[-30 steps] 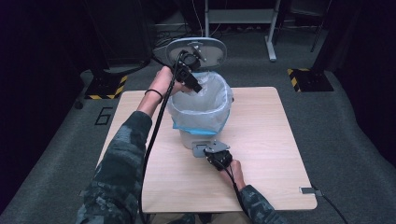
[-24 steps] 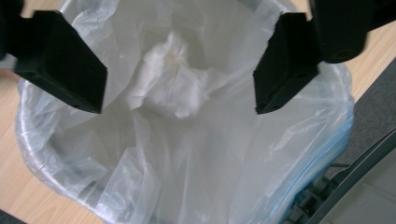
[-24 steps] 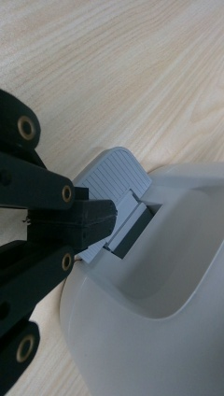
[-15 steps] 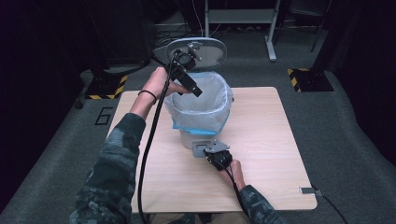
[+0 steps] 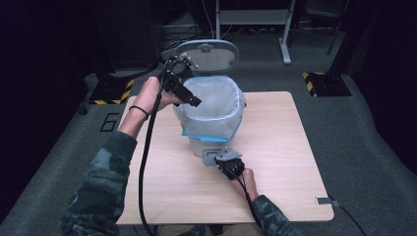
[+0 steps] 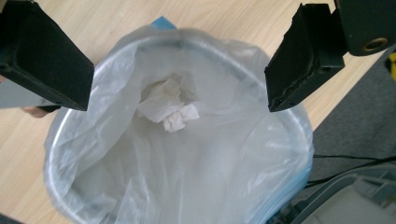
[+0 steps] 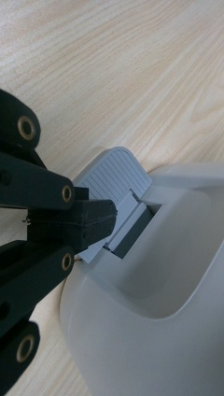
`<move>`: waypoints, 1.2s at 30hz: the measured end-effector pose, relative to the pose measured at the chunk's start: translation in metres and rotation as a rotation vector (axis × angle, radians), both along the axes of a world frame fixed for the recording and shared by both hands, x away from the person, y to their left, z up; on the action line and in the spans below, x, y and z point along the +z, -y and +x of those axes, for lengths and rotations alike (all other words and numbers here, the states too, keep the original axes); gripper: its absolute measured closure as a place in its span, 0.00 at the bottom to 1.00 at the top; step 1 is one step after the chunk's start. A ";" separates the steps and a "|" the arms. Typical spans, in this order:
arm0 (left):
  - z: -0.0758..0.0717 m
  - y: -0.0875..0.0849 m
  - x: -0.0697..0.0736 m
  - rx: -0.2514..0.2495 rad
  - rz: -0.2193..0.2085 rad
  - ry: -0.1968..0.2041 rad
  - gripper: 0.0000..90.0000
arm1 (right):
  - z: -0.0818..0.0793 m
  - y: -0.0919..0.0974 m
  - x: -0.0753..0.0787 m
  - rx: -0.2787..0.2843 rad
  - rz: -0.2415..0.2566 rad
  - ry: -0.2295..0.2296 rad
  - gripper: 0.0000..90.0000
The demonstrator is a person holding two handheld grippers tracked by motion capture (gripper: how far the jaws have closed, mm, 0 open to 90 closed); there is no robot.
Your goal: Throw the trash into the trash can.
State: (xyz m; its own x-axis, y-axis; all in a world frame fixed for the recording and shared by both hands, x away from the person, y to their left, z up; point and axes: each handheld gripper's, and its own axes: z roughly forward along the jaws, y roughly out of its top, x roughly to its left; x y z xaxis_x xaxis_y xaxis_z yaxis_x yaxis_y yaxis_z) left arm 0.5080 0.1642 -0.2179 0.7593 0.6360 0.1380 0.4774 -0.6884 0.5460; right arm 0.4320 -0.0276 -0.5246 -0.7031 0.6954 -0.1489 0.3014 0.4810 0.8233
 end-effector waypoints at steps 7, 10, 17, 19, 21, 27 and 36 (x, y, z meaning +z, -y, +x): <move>-0.017 -0.019 -0.010 -0.001 -0.012 0.037 0.08 | 0.000 0.000 0.000 -0.003 -0.001 0.000 1.00; -0.024 -0.029 -0.013 0.006 -0.033 0.042 0.08 | 0.001 0.000 0.000 0.008 0.001 0.009 1.00; -0.040 -0.054 -0.023 0.022 -0.052 0.076 0.07 | 0.001 0.000 0.000 0.008 0.001 0.012 1.00; -0.045 -0.060 -0.027 0.028 -0.055 0.082 0.07 | 0.000 0.000 0.000 0.001 -0.001 0.007 1.00; -0.050 -0.066 -0.033 0.034 -0.061 0.093 0.07 | 0.001 0.000 0.000 0.006 0.001 0.010 1.00; -0.063 -0.085 -0.052 0.062 -0.084 0.107 0.08 | 0.001 -0.001 -0.001 0.009 0.003 0.002 1.00; -0.078 -0.106 -0.088 0.112 -0.121 0.103 0.08 | 0.001 0.000 -0.001 0.005 -0.019 0.008 1.00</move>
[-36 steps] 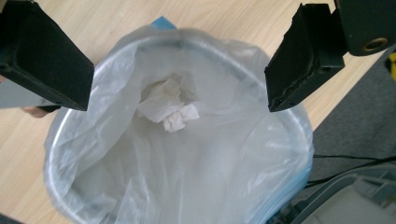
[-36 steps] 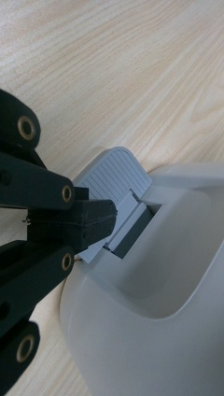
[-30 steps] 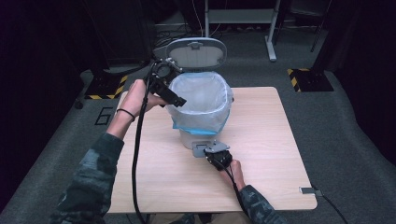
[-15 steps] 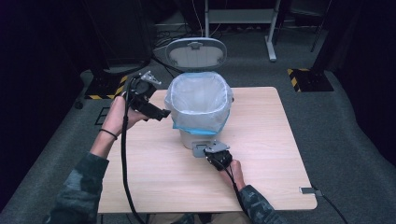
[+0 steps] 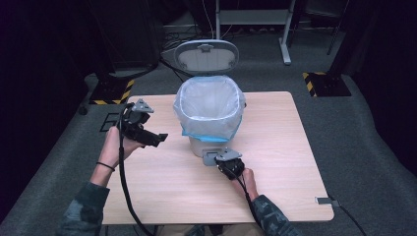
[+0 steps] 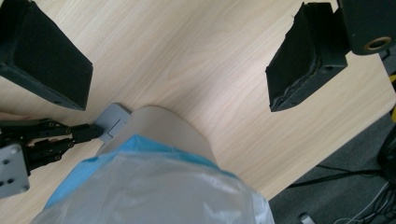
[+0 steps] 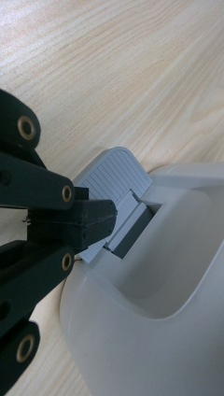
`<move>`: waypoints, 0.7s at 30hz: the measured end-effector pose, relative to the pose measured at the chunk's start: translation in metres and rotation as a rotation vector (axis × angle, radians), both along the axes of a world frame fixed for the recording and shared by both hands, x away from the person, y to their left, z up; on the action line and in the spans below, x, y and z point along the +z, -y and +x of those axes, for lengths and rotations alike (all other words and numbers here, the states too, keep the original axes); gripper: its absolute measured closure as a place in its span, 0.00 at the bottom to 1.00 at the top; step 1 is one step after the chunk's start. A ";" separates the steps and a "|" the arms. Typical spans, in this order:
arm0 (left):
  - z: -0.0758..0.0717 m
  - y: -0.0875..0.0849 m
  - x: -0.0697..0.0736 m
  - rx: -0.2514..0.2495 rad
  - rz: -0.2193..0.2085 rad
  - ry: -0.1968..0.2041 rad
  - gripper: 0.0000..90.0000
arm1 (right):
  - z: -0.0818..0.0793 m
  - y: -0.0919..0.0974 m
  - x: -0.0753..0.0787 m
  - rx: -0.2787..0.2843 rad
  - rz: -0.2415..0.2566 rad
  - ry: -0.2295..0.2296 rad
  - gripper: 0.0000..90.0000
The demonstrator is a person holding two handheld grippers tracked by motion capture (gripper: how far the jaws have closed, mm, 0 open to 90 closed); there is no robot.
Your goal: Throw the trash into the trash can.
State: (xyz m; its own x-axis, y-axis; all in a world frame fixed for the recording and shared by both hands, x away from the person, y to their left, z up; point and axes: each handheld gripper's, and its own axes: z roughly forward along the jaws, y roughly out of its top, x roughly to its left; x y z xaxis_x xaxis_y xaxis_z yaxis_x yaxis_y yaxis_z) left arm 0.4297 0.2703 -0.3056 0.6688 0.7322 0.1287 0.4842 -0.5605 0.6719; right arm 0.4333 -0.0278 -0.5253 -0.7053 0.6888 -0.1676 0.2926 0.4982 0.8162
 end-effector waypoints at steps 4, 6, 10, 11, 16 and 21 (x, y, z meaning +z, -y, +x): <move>-0.005 -0.008 -0.015 0.024 -0.024 0.000 0.08 | 0.000 0.000 0.000 0.000 0.001 0.000 1.00; -0.008 -0.011 -0.023 0.040 -0.030 0.005 0.08 | 0.000 0.000 0.000 0.000 0.001 0.000 1.00; -0.012 -0.018 -0.040 0.060 -0.033 0.014 0.08 | 0.000 0.000 0.000 0.000 0.001 0.000 1.00; -0.014 -0.020 -0.043 0.065 -0.039 0.010 0.08 | 0.000 0.000 0.000 0.001 0.001 0.000 1.00; -0.019 -0.028 -0.060 0.094 -0.069 0.017 0.08 | 0.000 0.000 0.000 0.000 0.000 0.002 1.00; -0.025 -0.034 -0.074 0.130 -0.088 0.041 0.08 | 0.000 0.000 0.000 0.001 0.000 0.002 1.00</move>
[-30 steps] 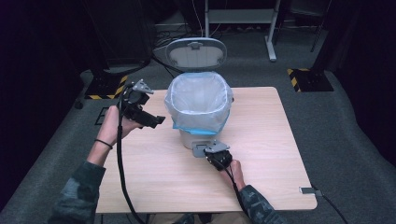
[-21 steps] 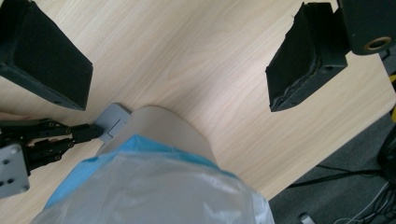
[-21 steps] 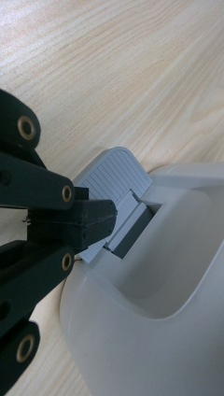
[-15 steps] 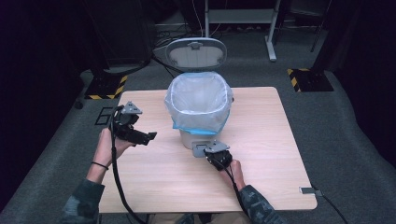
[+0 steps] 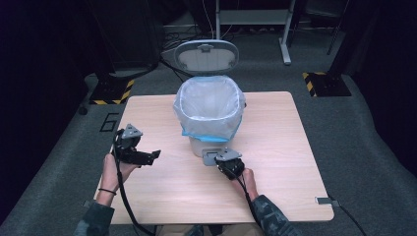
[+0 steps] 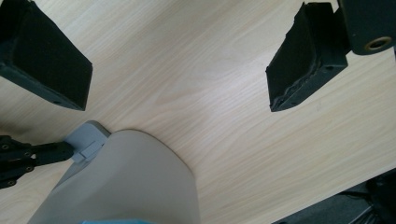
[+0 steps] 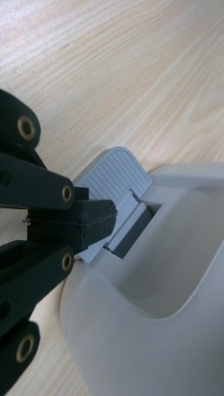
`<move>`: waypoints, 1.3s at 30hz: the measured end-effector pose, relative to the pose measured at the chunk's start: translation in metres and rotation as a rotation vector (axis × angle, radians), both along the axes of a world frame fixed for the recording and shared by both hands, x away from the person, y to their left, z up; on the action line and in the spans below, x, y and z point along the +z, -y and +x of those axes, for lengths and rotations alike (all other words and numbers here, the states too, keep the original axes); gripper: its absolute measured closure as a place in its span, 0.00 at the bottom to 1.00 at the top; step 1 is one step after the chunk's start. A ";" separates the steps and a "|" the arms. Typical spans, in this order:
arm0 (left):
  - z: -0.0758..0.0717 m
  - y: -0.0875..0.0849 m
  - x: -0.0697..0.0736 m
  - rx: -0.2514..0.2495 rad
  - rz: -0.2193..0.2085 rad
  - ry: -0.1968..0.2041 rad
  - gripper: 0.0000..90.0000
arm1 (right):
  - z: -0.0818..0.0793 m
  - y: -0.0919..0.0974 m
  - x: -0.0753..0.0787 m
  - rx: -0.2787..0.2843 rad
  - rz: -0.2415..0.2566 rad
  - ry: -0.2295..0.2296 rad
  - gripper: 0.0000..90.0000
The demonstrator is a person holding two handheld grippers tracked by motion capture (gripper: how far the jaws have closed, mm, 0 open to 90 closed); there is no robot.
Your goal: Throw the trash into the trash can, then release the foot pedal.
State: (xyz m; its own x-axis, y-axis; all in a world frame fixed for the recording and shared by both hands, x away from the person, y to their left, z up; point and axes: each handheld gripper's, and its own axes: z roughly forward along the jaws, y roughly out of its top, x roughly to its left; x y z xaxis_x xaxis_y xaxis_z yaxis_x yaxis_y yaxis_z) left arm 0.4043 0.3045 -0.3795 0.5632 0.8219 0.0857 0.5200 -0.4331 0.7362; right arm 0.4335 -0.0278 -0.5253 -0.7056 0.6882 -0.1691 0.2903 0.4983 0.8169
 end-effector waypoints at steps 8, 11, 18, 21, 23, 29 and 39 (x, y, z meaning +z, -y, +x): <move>-0.010 -0.008 -0.028 0.075 -0.043 0.033 0.07 | 0.000 0.000 0.000 -0.003 -0.001 0.001 1.00; -0.012 -0.011 -0.042 0.091 -0.049 0.012 0.07 | -0.001 0.000 0.000 -0.006 0.000 -0.008 1.00; -0.017 -0.015 -0.064 0.129 -0.074 0.001 0.06 | -0.001 0.000 0.000 -0.004 -0.002 -0.002 1.00; -0.018 -0.017 -0.072 0.147 -0.093 -0.003 0.06 | -0.001 0.000 0.000 -0.005 -0.002 -0.002 1.00; -0.019 -0.018 -0.079 0.166 -0.091 -0.001 0.05 | 0.000 0.000 0.000 -0.003 -0.001 0.000 1.00; -0.019 -0.021 -0.104 0.213 -0.087 -0.016 0.05 | -0.001 0.000 0.000 -0.003 -0.001 -0.001 1.00; -0.018 -0.019 -0.129 0.272 -0.068 -0.001 0.04 | 0.000 0.000 0.000 -0.002 -0.002 0.001 1.00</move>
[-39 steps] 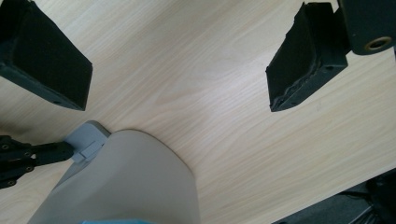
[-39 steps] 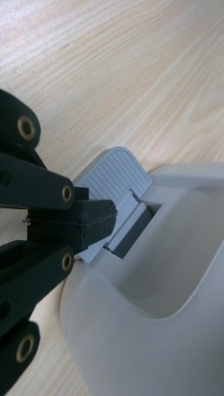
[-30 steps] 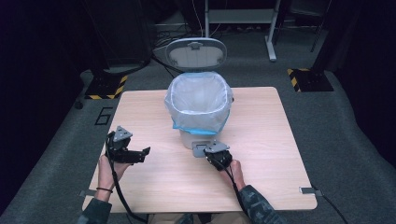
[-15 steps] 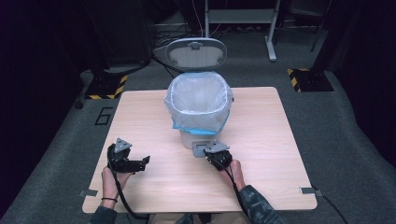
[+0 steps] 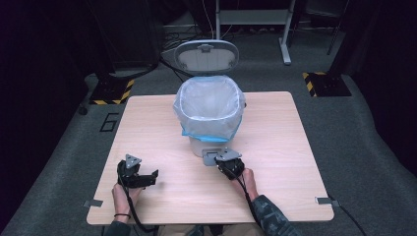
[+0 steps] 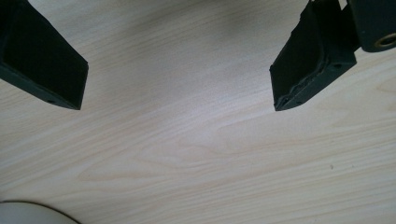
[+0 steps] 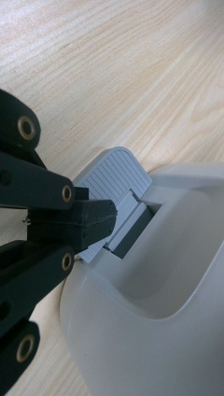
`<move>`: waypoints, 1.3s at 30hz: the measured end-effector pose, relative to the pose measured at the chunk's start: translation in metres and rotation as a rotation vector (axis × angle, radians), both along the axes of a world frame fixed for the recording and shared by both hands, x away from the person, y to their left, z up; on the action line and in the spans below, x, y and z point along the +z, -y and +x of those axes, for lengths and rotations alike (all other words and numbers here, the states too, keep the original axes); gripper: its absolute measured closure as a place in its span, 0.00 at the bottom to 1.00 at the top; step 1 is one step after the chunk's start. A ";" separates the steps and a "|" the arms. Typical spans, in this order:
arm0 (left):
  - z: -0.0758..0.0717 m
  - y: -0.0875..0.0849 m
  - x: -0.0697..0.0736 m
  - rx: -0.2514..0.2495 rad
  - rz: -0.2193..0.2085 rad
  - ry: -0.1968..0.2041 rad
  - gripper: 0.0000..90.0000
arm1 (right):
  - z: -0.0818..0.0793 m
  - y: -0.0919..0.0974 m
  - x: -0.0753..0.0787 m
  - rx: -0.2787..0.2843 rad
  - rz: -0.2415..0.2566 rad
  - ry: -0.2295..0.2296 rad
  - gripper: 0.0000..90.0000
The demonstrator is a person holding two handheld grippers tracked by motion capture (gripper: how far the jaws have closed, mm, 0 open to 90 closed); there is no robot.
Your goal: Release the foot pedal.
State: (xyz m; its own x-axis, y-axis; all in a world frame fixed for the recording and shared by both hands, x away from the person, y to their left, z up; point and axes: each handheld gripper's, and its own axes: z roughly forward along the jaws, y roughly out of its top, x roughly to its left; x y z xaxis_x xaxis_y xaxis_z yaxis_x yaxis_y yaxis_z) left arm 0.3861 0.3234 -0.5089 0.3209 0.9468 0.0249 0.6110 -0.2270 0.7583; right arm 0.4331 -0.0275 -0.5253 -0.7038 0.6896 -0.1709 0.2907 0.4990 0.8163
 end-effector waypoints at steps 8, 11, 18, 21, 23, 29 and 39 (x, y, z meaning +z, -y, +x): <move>0.002 0.001 -0.022 0.018 -0.008 -0.046 0.04 | -0.001 -0.001 0.000 -0.001 -0.002 0.002 1.00; 0.003 0.002 -0.022 0.025 -0.010 -0.054 0.03 | 0.000 0.000 0.000 0.000 0.001 -0.004 1.00; 0.003 0.001 -0.023 0.029 -0.013 -0.056 0.03 | 0.000 0.000 0.001 -0.004 0.005 -0.014 1.00; 0.003 0.001 -0.023 0.029 -0.016 -0.056 0.03 | 0.001 0.002 0.001 -0.004 0.016 -0.019 1.00; 0.003 0.001 -0.023 0.030 -0.014 -0.056 0.03 | 0.002 0.003 0.002 -0.020 0.039 -0.043 0.95; 0.003 0.001 -0.023 0.029 -0.012 -0.055 0.03 | 0.002 0.008 0.005 -0.021 0.086 -0.054 0.90; 0.004 0.000 -0.022 0.024 -0.007 -0.056 0.02 | -0.010 0.023 0.008 0.005 0.094 -0.101 0.41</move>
